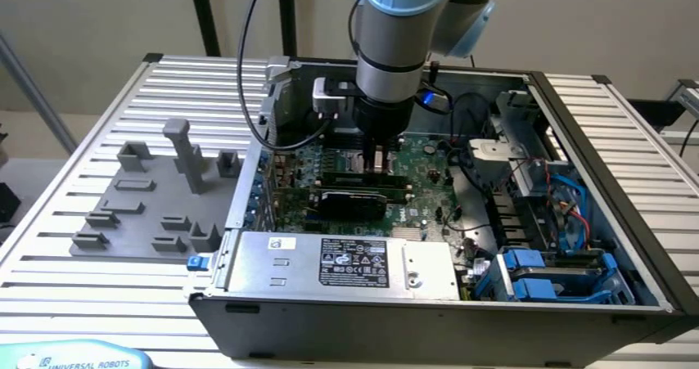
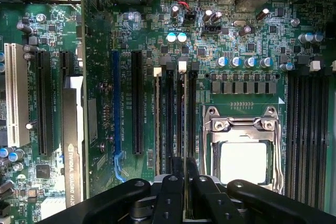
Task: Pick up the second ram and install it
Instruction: 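Insert the second ram into the second slot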
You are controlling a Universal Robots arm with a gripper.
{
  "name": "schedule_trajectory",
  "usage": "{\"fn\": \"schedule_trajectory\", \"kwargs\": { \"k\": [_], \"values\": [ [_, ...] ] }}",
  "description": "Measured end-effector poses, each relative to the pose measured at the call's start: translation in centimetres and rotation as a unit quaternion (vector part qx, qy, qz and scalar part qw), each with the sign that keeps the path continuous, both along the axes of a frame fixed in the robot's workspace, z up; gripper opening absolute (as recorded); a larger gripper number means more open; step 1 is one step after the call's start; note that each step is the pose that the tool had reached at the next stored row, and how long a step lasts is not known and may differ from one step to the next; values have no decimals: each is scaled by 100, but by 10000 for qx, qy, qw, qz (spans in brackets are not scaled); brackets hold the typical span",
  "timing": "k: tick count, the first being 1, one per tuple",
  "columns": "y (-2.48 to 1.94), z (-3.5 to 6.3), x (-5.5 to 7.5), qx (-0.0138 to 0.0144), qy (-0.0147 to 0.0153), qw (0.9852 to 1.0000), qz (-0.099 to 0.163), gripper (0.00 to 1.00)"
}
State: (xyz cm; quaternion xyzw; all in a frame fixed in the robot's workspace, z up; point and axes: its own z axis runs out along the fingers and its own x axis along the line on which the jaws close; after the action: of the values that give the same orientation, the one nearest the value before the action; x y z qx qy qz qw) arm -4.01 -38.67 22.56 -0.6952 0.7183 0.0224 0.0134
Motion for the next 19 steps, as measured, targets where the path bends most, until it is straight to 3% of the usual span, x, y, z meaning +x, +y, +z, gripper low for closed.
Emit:
{"fn": "schedule_trajectory", "kwargs": {
  "k": [19],
  "values": [
    [-3,8,0,-7,-1,10000,21,13]
  ]
}}
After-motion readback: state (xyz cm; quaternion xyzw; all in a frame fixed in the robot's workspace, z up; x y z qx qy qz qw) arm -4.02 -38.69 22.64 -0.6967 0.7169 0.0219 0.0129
